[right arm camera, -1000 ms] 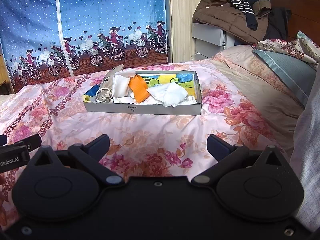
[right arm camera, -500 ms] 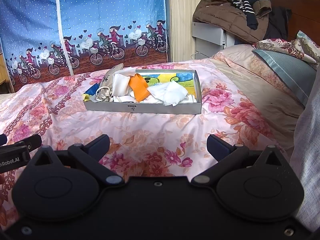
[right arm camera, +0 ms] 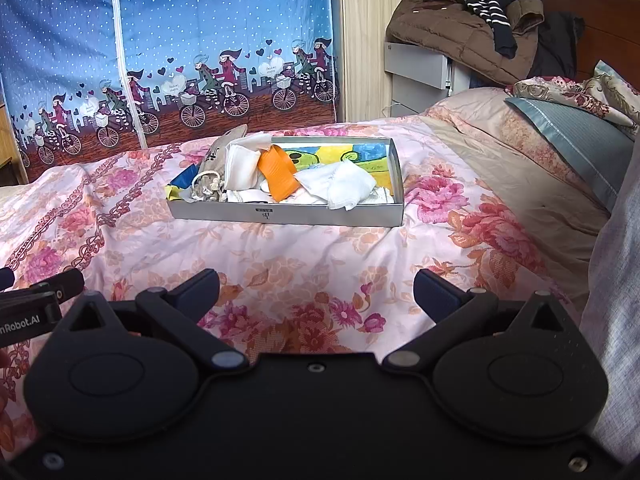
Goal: Organize soft objects
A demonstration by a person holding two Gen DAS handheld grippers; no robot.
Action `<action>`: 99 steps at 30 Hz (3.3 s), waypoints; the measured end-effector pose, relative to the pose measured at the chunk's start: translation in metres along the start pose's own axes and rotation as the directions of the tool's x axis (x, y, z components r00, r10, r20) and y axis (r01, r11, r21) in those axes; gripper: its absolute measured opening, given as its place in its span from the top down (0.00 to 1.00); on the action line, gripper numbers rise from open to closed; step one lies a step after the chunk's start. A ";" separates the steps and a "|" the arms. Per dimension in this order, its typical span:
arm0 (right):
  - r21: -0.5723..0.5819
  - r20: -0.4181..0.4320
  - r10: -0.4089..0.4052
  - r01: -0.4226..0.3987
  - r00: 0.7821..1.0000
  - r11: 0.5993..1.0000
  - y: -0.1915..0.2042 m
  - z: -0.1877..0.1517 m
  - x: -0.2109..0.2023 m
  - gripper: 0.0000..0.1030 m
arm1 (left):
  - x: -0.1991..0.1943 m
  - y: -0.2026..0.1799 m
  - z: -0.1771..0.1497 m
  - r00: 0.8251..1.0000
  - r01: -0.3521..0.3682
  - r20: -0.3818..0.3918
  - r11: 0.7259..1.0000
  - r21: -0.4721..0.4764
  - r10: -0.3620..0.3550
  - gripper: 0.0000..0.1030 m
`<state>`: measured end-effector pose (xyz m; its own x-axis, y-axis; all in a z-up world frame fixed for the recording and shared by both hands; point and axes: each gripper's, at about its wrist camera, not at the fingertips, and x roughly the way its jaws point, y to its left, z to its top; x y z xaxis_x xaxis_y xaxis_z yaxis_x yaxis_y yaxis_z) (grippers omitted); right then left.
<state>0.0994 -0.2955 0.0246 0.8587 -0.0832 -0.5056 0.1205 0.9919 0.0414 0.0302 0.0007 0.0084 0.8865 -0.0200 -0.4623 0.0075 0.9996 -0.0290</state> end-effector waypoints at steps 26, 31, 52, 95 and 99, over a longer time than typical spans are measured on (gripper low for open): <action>0.026 -0.028 -0.012 0.012 1.000 1.000 -0.003 -0.007 0.003 0.00 | -0.001 0.001 -0.003 1.000 -0.003 -0.012 1.000 0.017 0.004 0.01; 0.029 -0.032 -0.013 0.013 0.999 0.999 -0.003 -0.008 0.001 0.00 | -0.002 0.003 -0.004 1.000 -0.005 -0.014 1.000 0.020 0.005 0.01; -0.004 -0.069 -0.008 0.008 0.998 1.000 0.005 -0.006 0.006 0.00 | -0.003 0.000 -0.004 1.000 -0.007 -0.020 1.000 0.026 0.007 0.01; -0.019 -0.079 -0.005 0.003 0.997 1.000 0.004 -0.005 0.007 0.00 | -0.003 -0.004 -0.002 0.998 0.041 -0.053 0.998 0.038 -0.039 0.01; -0.019 -0.079 -0.004 0.002 0.997 1.000 0.005 -0.005 0.007 0.00 | -0.003 -0.007 0.000 0.998 0.042 -0.053 0.998 0.053 -0.040 0.01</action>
<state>0.1037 -0.2911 0.0164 0.8164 -0.0791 -0.5720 0.1129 0.9933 0.0238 0.0275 -0.0065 0.0099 0.8596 -0.0607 -0.5074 0.0693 0.9976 -0.0020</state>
